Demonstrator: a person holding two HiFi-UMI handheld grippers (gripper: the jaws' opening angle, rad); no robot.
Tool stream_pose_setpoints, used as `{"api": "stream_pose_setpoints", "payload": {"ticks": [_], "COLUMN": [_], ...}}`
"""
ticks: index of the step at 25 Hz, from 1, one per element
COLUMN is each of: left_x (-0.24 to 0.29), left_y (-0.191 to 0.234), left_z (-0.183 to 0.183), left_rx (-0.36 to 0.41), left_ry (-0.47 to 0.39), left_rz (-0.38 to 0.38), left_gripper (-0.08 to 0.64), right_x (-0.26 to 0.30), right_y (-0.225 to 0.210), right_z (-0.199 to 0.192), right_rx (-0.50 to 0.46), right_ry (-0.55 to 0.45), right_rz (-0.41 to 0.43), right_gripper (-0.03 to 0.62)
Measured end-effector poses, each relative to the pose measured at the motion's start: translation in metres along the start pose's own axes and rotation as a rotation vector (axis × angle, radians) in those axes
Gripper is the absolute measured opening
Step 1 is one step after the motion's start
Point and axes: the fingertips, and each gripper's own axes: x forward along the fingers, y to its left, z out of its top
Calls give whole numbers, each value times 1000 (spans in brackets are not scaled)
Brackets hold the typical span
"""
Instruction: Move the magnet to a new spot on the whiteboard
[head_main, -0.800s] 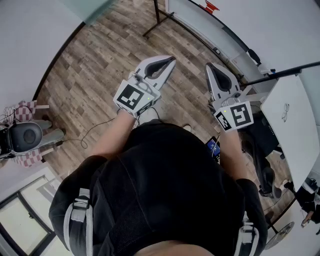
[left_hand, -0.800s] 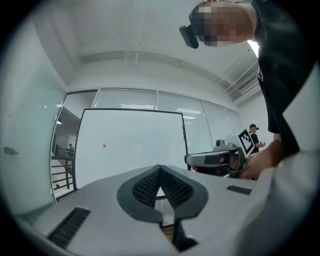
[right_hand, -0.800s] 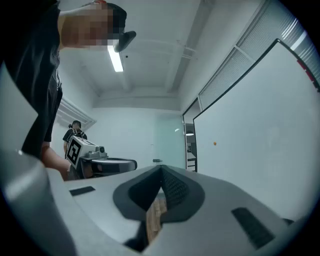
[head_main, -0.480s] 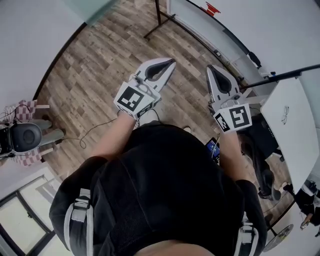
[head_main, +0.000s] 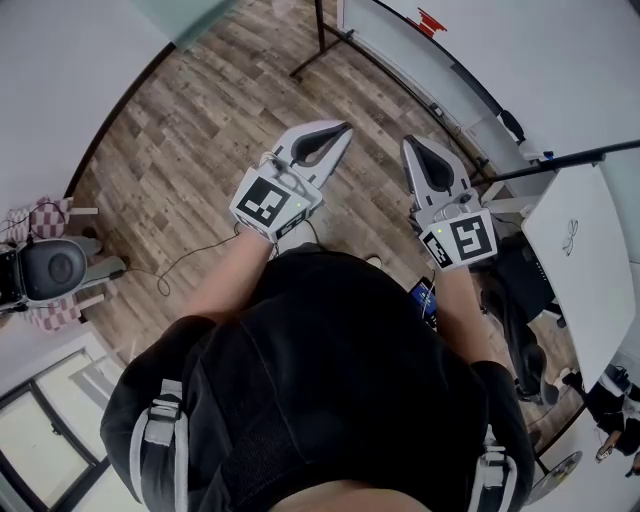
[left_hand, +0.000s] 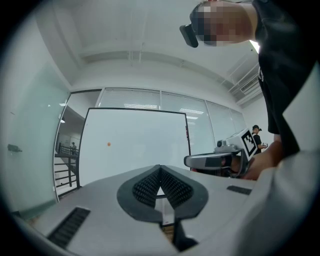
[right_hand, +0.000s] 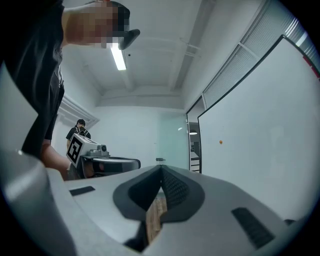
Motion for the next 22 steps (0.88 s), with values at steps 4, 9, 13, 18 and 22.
{"api": "stream_pose_setpoints", "payload": {"ticks": [4, 9, 13, 18, 22], "left_x": [-8, -24, -40, -62, -85], "left_y": [15, 45, 72, 108, 135], "left_z": [-2, -4, -5, -9, -13], "left_rx": [-1, 3, 4, 2, -5], "left_ry": [1, 1, 3, 6, 5], "left_rz": [8, 23, 31, 42, 51], "left_gripper": [5, 5, 5, 5, 5], "right_x": [17, 48, 75, 113, 139], "right_y": [5, 19, 31, 51, 65], "right_z": [-3, -7, -6, -9, -11], "right_rx": [-8, 0, 9, 15, 49], "right_ry": [9, 17, 17, 22, 17], "right_rz": [-4, 7, 9, 17, 13], "right_gripper": [-2, -2, -2, -2, -2]}}
